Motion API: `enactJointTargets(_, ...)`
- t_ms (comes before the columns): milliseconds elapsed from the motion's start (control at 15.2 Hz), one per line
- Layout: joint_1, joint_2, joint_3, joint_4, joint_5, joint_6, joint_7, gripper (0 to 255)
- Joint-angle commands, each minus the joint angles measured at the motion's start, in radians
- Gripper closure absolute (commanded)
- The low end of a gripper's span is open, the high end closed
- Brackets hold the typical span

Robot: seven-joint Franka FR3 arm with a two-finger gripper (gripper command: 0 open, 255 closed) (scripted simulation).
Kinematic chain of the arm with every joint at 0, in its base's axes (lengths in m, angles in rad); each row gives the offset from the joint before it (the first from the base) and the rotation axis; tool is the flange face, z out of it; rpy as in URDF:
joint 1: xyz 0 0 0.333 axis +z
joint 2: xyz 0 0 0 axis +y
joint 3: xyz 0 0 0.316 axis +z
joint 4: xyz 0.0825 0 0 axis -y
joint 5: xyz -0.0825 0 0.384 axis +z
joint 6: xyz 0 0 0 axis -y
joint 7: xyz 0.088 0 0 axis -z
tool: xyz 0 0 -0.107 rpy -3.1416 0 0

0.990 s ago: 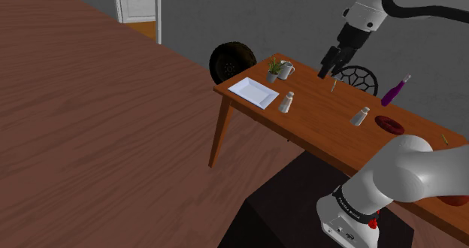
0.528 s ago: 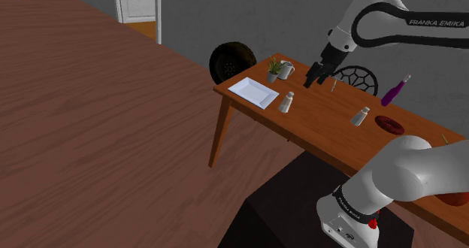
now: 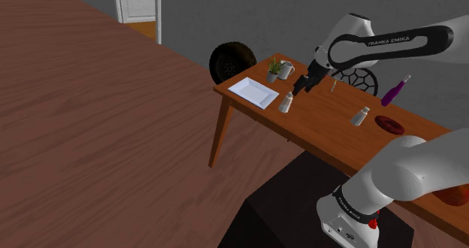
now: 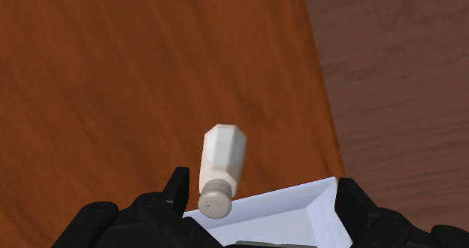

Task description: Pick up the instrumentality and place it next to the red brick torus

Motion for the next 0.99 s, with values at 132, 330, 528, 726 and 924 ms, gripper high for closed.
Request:
enactJointTargets(132, 0.012, 0.148, -0.067, 0.014, 0.03, 0.174, -0.062, 0)
enactJointTargets(330, 0.024, 0.213, -0.089, 0.015, 0.056, 0.246, -0.088, 0)
enactJointTargets(528, 0.033, 0.256, -0.099, 0.01, 0.076, 0.293, -0.103, 0)
enactJointTargets(726, 0.043, 0.295, -0.107, 0.007, 0.097, 0.333, -0.118, 0)
enactJointTargets(924, 0.043, 0.295, -0.107, 0.007, 0.097, 0.333, -0.118, 0)
